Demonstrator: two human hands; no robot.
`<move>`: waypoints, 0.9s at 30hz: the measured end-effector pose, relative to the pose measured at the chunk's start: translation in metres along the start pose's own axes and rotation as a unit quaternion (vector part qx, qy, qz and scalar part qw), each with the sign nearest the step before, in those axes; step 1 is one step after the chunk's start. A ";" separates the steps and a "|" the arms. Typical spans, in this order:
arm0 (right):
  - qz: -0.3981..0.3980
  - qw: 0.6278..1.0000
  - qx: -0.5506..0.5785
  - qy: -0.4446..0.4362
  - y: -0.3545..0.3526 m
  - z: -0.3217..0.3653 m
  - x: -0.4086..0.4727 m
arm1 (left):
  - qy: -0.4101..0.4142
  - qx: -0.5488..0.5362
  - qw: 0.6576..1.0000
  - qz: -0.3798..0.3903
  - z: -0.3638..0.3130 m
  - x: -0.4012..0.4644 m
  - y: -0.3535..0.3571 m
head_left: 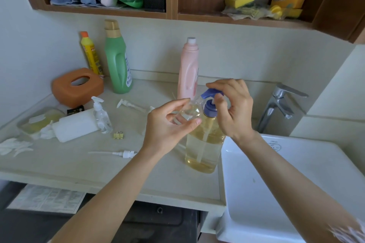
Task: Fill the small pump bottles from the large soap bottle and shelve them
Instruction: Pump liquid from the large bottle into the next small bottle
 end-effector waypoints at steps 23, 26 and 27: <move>0.014 1.000 -0.013 0.022 -0.004 0.010 -0.016 | 0.000 -0.016 1.000 -0.008 -0.001 0.002 0.005; 0.026 0.999 -0.003 0.018 -0.005 0.008 -0.012 | 0.000 -0.015 1.000 -0.003 -0.004 0.002 0.006; 0.025 1.000 0.001 0.012 -0.005 0.006 -0.013 | -0.001 -0.015 1.000 -0.005 -0.004 0.001 0.006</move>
Point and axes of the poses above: each hand's wrist, its own x-axis towards the middle knuckle, its own y-axis out of the palm, z = x × y, the point moved 1 cm from there along x, towards the middle knuckle, and after that the axes turned 9 degrees about y, right-handed, at the moved point
